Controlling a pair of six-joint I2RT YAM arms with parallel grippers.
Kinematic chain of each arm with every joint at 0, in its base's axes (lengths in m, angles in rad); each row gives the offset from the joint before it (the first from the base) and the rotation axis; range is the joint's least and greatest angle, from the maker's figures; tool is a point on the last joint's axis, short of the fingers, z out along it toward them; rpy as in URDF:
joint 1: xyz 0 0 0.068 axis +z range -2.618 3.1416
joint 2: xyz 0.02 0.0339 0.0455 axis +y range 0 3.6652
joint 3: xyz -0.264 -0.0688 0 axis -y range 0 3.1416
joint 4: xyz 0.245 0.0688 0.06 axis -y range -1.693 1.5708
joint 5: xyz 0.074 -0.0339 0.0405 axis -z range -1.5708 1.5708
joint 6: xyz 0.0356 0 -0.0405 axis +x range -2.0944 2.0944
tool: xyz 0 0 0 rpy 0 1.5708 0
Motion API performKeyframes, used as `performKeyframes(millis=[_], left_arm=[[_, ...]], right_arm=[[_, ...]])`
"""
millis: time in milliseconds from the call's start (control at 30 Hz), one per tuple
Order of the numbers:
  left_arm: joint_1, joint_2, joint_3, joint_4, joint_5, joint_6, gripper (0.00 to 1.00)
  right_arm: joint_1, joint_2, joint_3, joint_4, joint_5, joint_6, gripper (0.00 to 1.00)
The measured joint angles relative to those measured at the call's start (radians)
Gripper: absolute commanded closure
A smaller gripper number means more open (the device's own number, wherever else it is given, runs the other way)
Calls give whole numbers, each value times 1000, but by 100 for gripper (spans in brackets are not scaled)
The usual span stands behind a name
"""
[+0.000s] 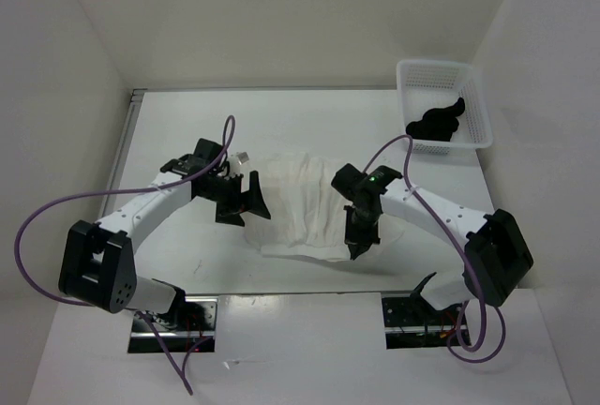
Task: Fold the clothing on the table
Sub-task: Fold the skirt
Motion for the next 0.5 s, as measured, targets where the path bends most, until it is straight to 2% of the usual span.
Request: performKeyframes(millis=[167,233,267,300,333,367,500], left_arm=[[-3,0,-55,9,32,27,0],[-7,0,-92,30,53,26,4],[-11,0,-112,36,53,24,14],[-16,0,-122,34,51,20,79],[-22,0,-129,34,48,9,94],[-27,-1,-132,42,44,6,100],[-34,-17,-151,96,42,-24,100]], right_arm=[[0,11,0,3,0,0,100],[0,16,1,4,0,0,100],[0,23,2,4,1,0,100],[0,31,5,4,3,0,100],[0,39,9,5,5,0,100],[0,48,14,6,6,-1,100],[0,65,37,10,11,-5,100]])
